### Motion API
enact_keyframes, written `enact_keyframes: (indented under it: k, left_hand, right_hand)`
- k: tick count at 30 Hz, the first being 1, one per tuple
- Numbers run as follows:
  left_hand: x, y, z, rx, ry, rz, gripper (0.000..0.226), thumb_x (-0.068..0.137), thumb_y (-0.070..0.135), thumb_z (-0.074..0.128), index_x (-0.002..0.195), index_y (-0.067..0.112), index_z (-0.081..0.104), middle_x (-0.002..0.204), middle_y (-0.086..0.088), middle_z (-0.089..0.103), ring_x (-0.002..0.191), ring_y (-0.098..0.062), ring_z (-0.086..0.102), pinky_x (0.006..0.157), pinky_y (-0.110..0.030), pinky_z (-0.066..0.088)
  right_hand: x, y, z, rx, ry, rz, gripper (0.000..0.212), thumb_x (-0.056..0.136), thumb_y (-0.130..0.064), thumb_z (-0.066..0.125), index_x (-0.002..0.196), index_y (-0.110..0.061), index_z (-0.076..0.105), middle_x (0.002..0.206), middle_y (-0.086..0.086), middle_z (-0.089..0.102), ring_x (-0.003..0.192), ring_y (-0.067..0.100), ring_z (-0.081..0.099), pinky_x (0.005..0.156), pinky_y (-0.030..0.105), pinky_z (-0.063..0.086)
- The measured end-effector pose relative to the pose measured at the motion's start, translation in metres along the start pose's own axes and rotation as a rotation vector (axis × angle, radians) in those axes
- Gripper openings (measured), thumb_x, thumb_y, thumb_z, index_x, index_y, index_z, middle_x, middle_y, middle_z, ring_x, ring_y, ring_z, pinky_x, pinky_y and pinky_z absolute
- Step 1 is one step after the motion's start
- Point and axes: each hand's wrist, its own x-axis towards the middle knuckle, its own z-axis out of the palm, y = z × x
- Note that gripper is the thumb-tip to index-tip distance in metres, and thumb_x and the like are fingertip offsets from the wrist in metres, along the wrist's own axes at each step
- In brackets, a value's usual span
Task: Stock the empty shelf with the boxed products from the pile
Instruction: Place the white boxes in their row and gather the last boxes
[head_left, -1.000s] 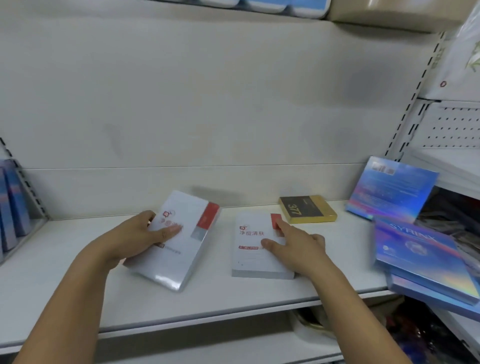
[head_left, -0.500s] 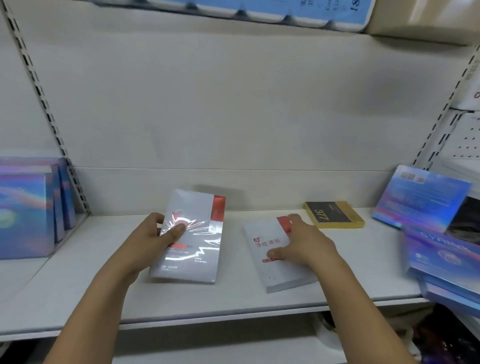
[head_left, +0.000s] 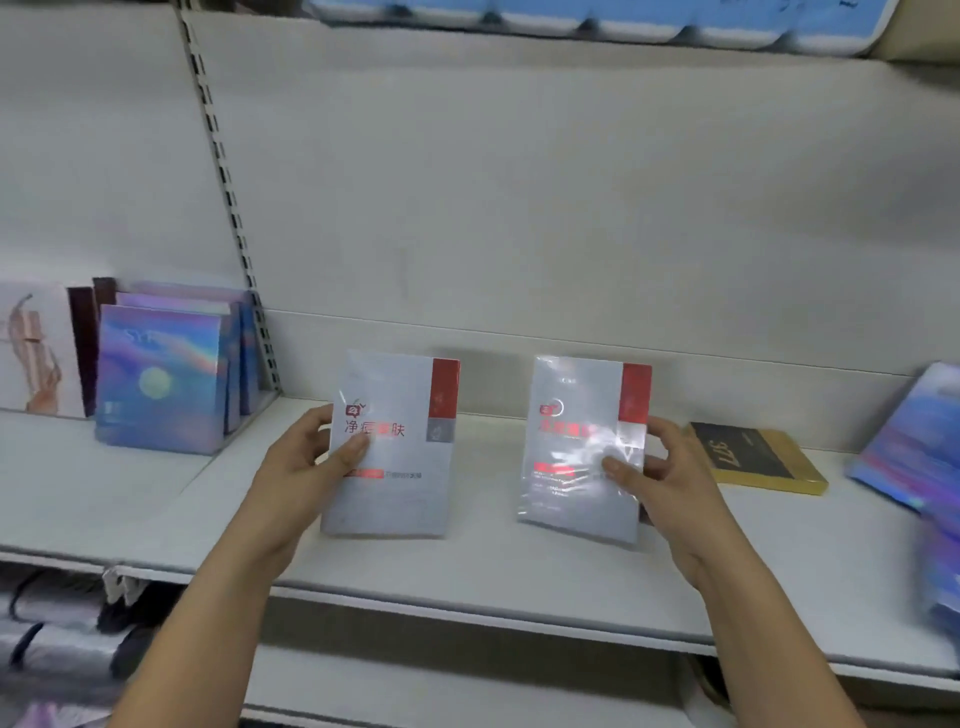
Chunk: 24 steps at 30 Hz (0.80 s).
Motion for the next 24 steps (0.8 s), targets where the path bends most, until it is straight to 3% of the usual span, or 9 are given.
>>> enact_keyframes:
  k: [4, 9, 12, 15, 20, 24]
  left_hand:
    - [-0.024, 0.0, -0.019, -0.029, 0.237, 0.017, 0.033, 0.081, 0.037, 0.076, 0.113, 0.035, 0.068, 0.103, 0.015, 0.078, 0.089, -0.013, 0.076, 0.073, -0.034, 0.062]
    - [-0.061, 0.001, -0.077, -0.069, 0.459, 0.025, 0.019, 0.089, 0.023, 0.072, 0.109, 0.022, 0.072, 0.1, 0.001, 0.08, 0.091, -0.024, 0.076, 0.08, -0.04, 0.06]
    - [-0.081, -0.003, -0.116, -0.095, 0.566, 0.032, 0.024, 0.086, 0.027, 0.073, 0.109, 0.023, 0.072, 0.101, -0.002, 0.079, 0.094, -0.028, 0.075, 0.073, -0.039, 0.062]
    - [-0.099, -0.003, -0.158, -0.136, 0.647, 0.043, 0.017, 0.092, 0.021, 0.069, 0.109, 0.025, 0.071, 0.097, 0.001, 0.08, 0.083, -0.019, 0.076, 0.059, -0.03, 0.063]
    - [-0.125, -0.016, -0.25, -0.143, 0.788, 0.049, 0.021, 0.092, 0.023, 0.07, 0.113, 0.024, 0.071, 0.104, -0.003, 0.079, 0.093, -0.028, 0.075, 0.079, -0.049, 0.06]
    - [-0.131, -0.029, -0.334, -0.14, 0.848, 0.077, 0.017, 0.094, 0.02, 0.069, 0.11, 0.027, 0.072, 0.096, 0.004, 0.08, 0.078, -0.012, 0.076, 0.062, -0.031, 0.058]
  right_hand:
    - [0.008, 0.004, 0.024, 0.084, -0.146, 0.033, 0.044, 0.091, -0.016, 0.071, 0.127, -0.032, 0.053, 0.121, -0.002, 0.069, 0.104, 0.022, 0.068, 0.085, 0.045, 0.06]
    - [0.003, -0.009, 0.084, 0.18, -0.355, 0.057, 0.024, 0.095, -0.009, 0.066, 0.112, -0.027, 0.066, 0.107, -0.005, 0.077, 0.097, 0.02, 0.072, 0.074, 0.035, 0.059]
    - [-0.008, -0.016, 0.129, 0.185, -0.481, 0.07, 0.025, 0.095, -0.006, 0.065, 0.114, -0.024, 0.067, 0.105, -0.004, 0.078, 0.097, 0.022, 0.073, 0.071, 0.032, 0.057]
    - [-0.022, -0.026, 0.182, 0.17, -0.549, 0.051, 0.026, 0.096, -0.009, 0.065, 0.117, -0.024, 0.066, 0.112, -0.002, 0.076, 0.103, 0.025, 0.071, 0.077, 0.036, 0.057]
    - [-0.053, -0.039, 0.285, 0.181, -0.65, 0.017, 0.027, 0.095, -0.007, 0.065, 0.117, -0.022, 0.066, 0.113, -0.002, 0.076, 0.104, 0.023, 0.07, 0.078, 0.035, 0.057]
    - [-0.084, -0.047, 0.376, 0.23, -0.688, 0.026, 0.032, 0.091, 0.0, 0.068, 0.114, -0.022, 0.068, 0.108, -0.004, 0.078, 0.1, 0.02, 0.072, 0.072, 0.031, 0.058]
